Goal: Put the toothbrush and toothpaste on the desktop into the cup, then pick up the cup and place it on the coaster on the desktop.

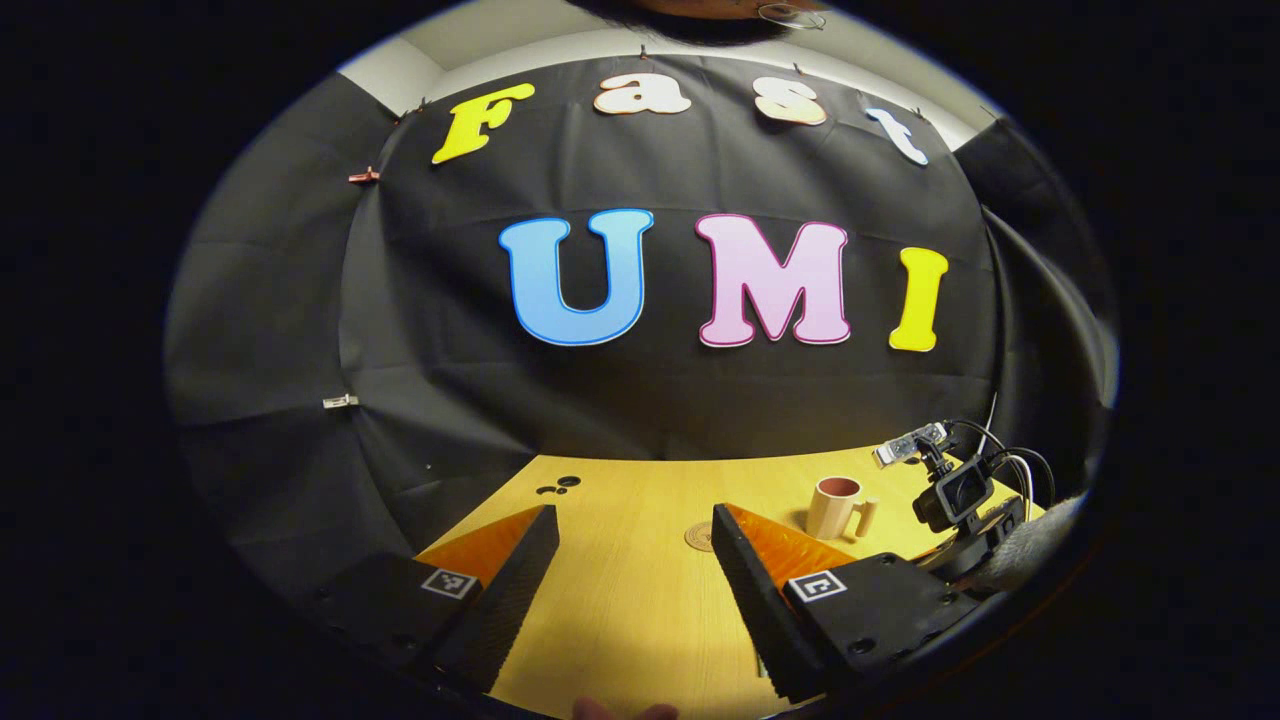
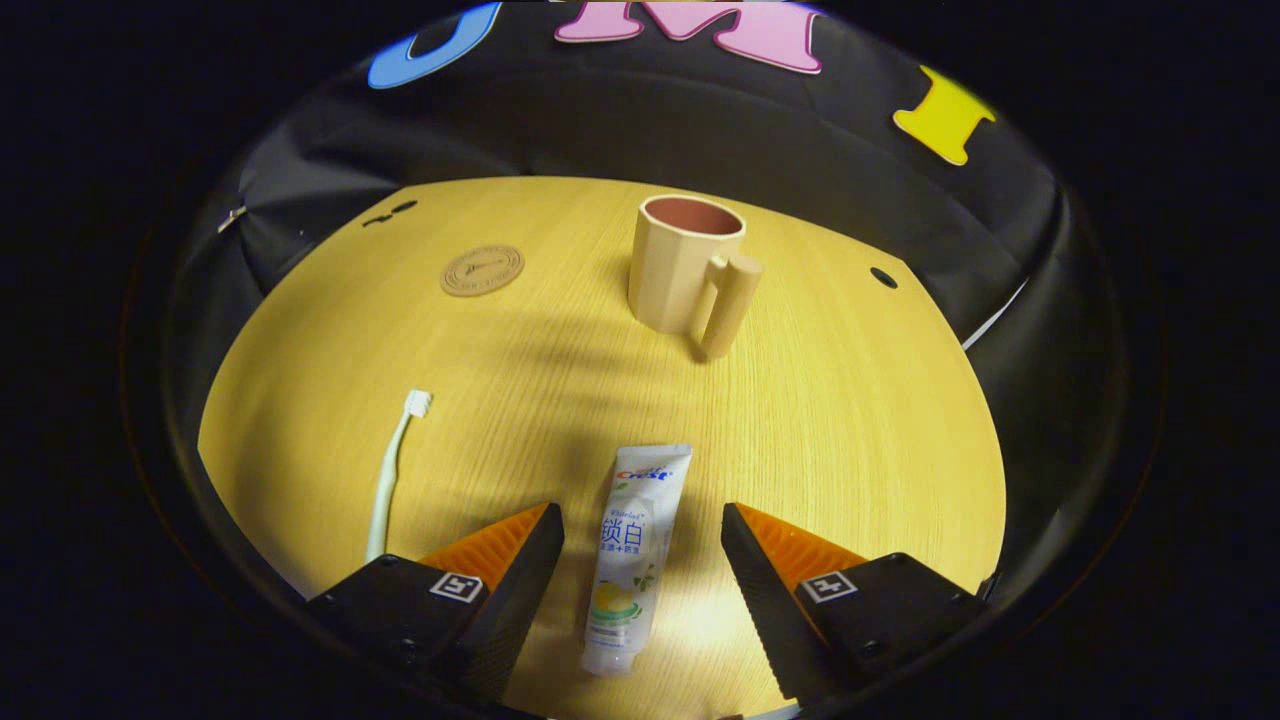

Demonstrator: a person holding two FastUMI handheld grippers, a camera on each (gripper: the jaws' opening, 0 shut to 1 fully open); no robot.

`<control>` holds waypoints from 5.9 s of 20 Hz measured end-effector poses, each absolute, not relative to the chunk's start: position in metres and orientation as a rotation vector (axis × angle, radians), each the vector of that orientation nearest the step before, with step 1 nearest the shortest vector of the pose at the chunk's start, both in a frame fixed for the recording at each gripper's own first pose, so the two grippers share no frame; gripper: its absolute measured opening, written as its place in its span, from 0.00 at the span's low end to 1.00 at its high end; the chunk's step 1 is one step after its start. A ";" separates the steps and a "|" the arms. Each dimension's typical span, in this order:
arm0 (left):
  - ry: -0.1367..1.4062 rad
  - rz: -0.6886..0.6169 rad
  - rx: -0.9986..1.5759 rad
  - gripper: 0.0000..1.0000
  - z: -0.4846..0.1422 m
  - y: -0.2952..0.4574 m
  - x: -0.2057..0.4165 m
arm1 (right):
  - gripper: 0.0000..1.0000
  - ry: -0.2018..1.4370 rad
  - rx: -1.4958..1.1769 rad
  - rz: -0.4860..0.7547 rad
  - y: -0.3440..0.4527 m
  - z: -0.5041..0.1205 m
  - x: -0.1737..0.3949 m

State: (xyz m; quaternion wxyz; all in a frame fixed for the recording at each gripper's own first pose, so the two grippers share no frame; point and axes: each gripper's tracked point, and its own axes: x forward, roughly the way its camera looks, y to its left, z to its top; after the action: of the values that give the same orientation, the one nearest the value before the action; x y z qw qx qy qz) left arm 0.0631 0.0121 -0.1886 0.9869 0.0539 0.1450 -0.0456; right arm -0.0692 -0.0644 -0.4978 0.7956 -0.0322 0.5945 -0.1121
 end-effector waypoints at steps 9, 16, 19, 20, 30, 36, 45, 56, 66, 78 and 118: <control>0.320 -0.022 0.121 0.97 -0.202 0.037 0.071 | 0.49 1.399 -0.083 -0.253 -0.064 -0.510 -0.074; 0.324 -0.010 0.114 0.97 -0.203 0.034 0.071 | 0.16 1.400 -0.055 -0.166 -0.070 -0.513 -0.078; 0.331 -0.016 0.114 0.97 -0.205 0.027 0.074 | 0.11 1.369 0.073 -0.130 -0.064 -0.506 -0.078; 0.336 -0.018 0.114 0.97 -0.208 0.023 0.076 | 0.07 1.335 0.115 -0.126 -0.062 -0.499 -0.074; 0.500 -0.113 0.123 0.98 -0.269 -0.053 0.107 | 0.07 1.008 0.220 -0.016 -0.075 -0.375 -0.041; 0.669 -0.142 0.115 0.96 -0.341 -0.085 0.108 | 0.07 0.990 0.238 0.000 -0.099 -0.365 -0.051; 0.877 -0.149 0.175 0.95 -0.427 -0.099 0.088 | 0.07 1.017 0.276 -0.027 -0.140 -0.378 -0.069; 0.993 -0.129 0.187 0.94 -0.469 -0.102 0.071 | 0.07 1.047 0.305 -0.046 -0.174 -0.393 -0.089; 1.003 -0.162 0.205 0.35 -0.473 -0.103 0.073 | 0.07 1.057 0.332 -0.061 -0.183 -0.401 -0.097; 0.958 -0.177 0.202 0.06 -0.454 -0.107 0.078 | 0.07 0.960 0.382 -0.059 -0.184 -0.388 -0.080; 0.759 -0.035 -0.030 0.06 -0.356 -0.154 0.022 | 0.16 0.507 0.293 0.197 -0.136 -0.458 0.197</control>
State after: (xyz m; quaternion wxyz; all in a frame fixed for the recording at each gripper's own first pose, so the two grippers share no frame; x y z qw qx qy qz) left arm 0.0220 -0.1541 -0.3564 0.9286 -0.0145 0.3704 -0.0171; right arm 0.1972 -0.1364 -0.4580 0.9526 0.1442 0.2495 0.0970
